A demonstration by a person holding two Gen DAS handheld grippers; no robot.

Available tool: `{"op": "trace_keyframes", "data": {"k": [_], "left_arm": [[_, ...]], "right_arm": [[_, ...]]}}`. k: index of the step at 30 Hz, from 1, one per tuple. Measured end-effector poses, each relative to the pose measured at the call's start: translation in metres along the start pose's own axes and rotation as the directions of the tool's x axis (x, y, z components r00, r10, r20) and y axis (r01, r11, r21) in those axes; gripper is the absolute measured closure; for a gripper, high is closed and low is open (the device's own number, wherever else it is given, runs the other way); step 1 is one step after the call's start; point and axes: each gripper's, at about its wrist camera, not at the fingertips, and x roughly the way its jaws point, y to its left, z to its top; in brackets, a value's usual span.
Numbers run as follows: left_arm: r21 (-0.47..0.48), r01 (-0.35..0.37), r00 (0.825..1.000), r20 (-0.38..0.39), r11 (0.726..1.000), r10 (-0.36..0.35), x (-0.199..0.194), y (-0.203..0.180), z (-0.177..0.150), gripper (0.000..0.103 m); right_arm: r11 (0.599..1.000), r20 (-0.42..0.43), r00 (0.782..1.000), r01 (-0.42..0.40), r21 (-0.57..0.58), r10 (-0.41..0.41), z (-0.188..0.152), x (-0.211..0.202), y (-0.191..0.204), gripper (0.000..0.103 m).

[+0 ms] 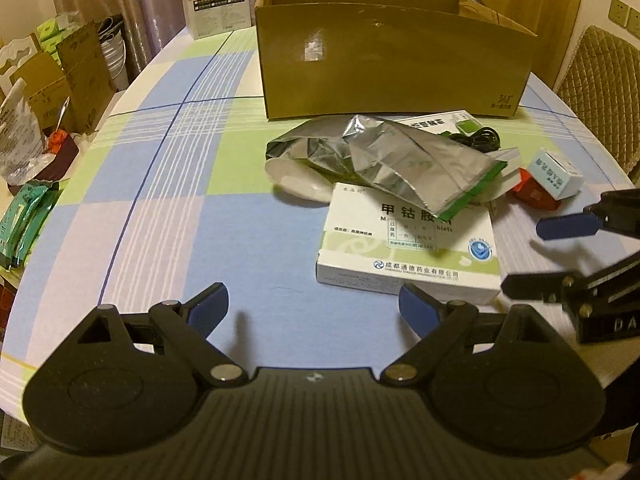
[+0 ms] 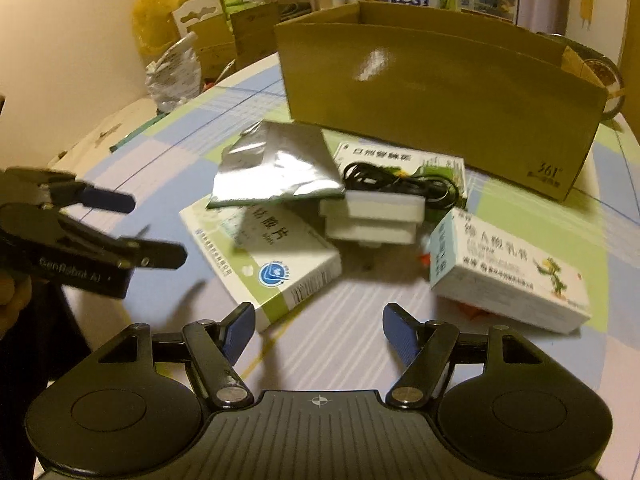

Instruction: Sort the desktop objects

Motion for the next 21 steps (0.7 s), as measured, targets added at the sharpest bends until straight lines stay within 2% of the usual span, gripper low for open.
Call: {"op": "trace_keyframes", "data": {"k": [4,8,14,21], "left_arm": [[-0.009,0.003,1.0,-0.009,1.0,-0.003,0.004,0.003,0.001,0.013],[-0.016,-0.004,1.0,-0.014,1.0,0.004,0.01,0.008,0.003,0.013],[-0.032,-0.003,1.0,-0.01,0.999,0.003,0.013,0.016,0.009,0.013],[-0.044,-0.018,1.0,-0.012,0.999,0.017,0.015,0.024,0.012,0.013]], "right_arm": [[0.999,0.013,1.0,-0.005,0.047,0.005,0.003,0.003,-0.008,0.035],[0.996,0.016,0.997,-0.074,0.051,0.073,0.005,0.008,-0.008,0.035],[0.989,-0.017,0.99,-0.138,-0.045,0.137,0.004,0.022,0.014,0.035],[0.958,-0.036,0.975,-0.224,-0.181,0.221,-0.003,0.026,0.051,0.035]]}}
